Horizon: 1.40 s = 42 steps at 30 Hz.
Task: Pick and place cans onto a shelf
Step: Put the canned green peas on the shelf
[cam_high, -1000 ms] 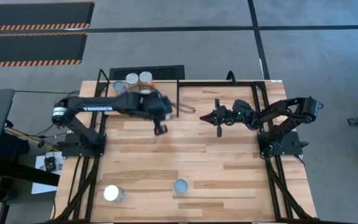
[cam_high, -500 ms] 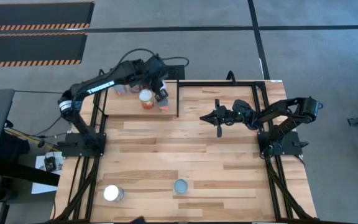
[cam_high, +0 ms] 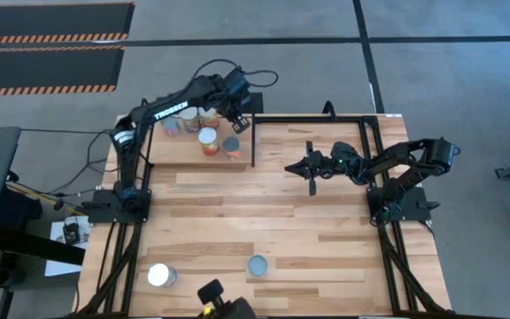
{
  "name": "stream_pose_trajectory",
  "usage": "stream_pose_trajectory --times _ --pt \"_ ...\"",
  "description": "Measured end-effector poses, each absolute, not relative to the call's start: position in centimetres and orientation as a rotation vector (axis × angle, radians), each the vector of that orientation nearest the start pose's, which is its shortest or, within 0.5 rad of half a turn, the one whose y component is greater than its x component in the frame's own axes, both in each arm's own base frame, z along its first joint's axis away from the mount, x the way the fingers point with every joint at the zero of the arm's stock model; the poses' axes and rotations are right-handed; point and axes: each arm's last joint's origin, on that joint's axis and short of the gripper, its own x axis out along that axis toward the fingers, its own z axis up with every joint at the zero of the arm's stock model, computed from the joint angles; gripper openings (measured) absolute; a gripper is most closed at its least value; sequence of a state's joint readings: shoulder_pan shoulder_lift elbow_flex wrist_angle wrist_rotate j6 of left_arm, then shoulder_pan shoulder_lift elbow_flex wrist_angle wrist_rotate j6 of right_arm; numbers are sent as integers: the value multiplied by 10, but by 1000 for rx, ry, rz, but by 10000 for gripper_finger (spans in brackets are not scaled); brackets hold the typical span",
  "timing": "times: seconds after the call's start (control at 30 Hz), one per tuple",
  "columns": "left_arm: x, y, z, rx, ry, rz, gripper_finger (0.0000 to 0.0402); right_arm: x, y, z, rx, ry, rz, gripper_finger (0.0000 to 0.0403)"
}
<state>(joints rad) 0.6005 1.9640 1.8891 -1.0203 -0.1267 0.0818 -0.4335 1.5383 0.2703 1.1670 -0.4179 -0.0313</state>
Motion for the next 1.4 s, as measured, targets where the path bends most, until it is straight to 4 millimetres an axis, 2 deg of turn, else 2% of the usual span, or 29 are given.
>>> stream_pose_trajectory --times 0.3,0.8,1.1,1.4 --pt "351 246 272 -240 1186 589 0 219 -88 142 9 95 -14 10" --pt "347 251 260 -302 1183 615 0 219 -88 141 11 100 -14 9" --pt "352 257 245 -344 1199 602 0 219 -88 141 11 102 -14 9" --pt "353 259 241 -347 1202 611 0 219 -88 141 12 103 -14 9"
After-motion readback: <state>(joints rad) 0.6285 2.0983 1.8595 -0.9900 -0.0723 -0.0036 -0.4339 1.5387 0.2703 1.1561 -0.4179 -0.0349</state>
